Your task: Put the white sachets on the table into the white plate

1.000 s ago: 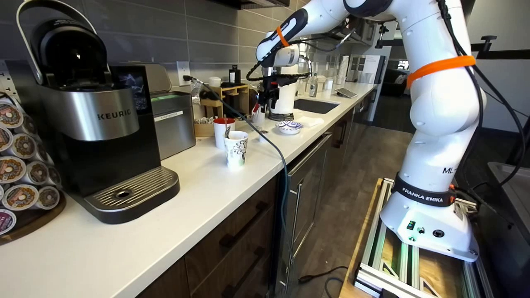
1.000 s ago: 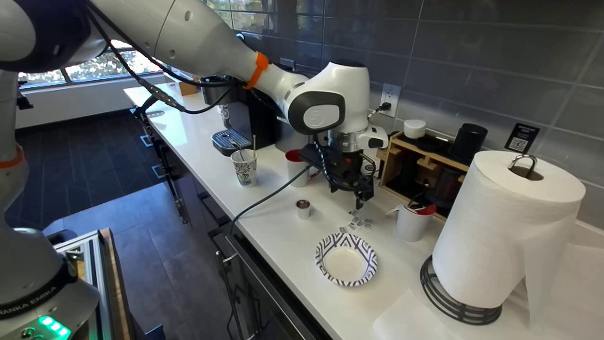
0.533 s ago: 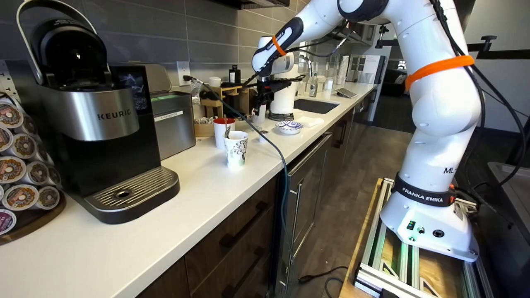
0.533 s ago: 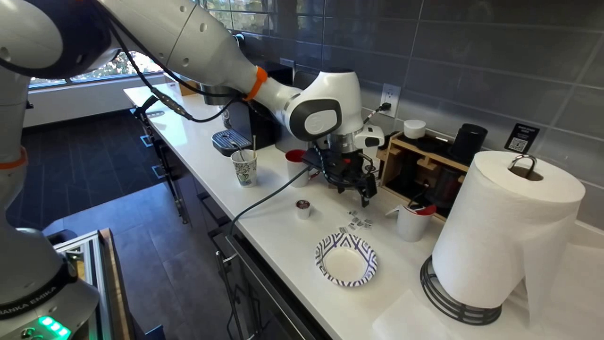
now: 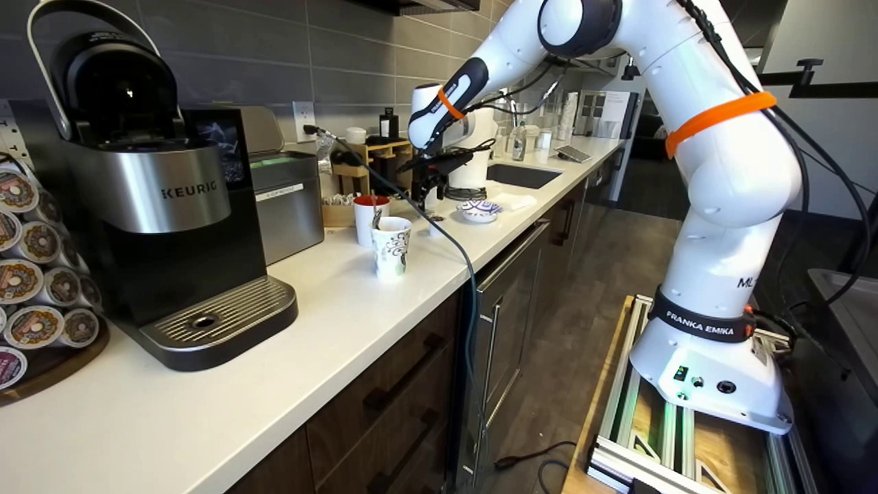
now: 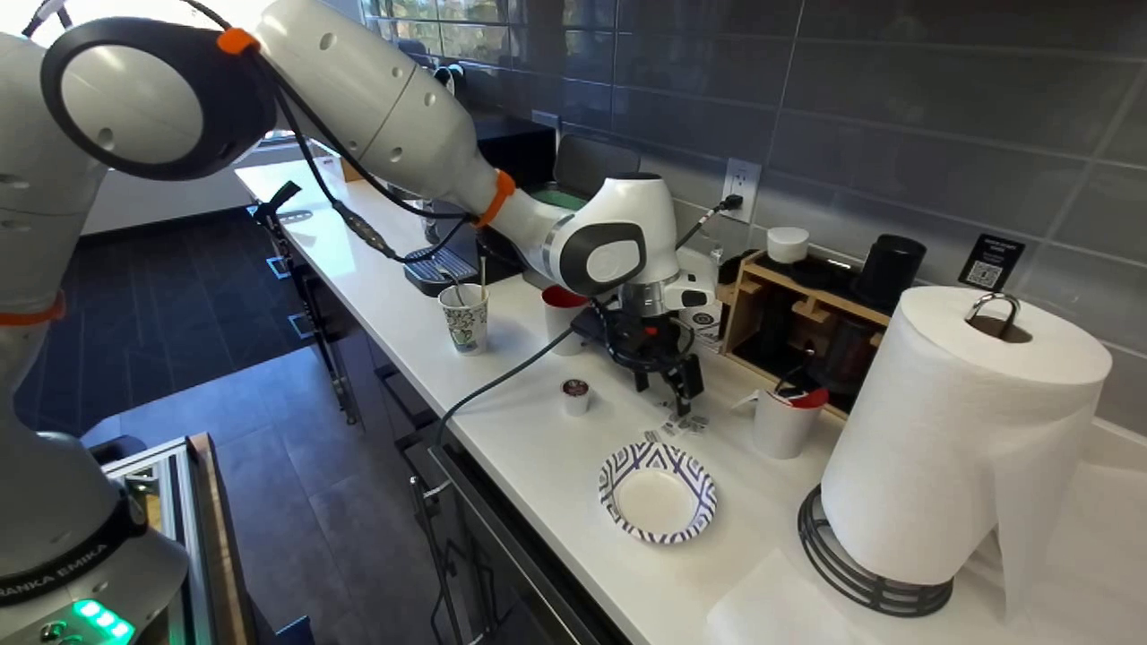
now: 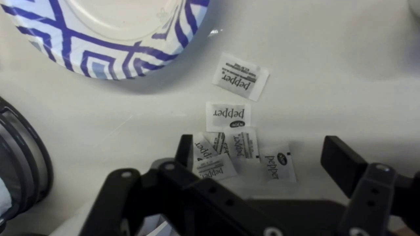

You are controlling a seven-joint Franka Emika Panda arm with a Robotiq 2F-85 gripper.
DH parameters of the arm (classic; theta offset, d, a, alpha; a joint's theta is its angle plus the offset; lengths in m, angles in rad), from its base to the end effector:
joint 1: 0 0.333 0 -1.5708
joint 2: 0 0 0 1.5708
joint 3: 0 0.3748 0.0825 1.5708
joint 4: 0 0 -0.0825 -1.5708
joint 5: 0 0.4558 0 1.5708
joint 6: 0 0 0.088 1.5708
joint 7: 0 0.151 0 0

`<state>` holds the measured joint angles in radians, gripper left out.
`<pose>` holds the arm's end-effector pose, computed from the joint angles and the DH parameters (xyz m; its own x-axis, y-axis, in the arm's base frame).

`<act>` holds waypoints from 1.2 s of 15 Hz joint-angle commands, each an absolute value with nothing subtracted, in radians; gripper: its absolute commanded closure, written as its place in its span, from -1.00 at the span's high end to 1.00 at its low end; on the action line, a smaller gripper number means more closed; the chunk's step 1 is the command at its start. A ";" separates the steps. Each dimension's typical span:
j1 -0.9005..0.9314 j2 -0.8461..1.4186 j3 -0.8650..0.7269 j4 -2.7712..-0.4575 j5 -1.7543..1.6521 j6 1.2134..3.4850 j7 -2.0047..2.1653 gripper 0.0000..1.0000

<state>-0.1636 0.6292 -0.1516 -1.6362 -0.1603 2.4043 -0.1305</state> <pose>0.7623 -0.2405 0.2274 0.9949 -0.0270 0.0971 -0.0484 -0.9732 0.2250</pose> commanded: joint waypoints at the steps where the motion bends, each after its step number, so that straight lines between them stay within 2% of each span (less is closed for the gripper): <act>1: -0.235 0.710 -0.091 -1.533 -0.071 2.364 -0.194 1.00; 7: -0.388 0.746 0.005 -1.450 0.107 2.313 -0.394 1.00; 9: -0.391 0.751 -0.002 -1.425 0.111 2.268 -0.395 1.00; 18: -0.335 0.752 -0.049 -1.443 0.061 2.323 -0.330 1.00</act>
<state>-0.3664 0.7295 -0.0266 -1.4563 0.0806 2.3020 -0.3653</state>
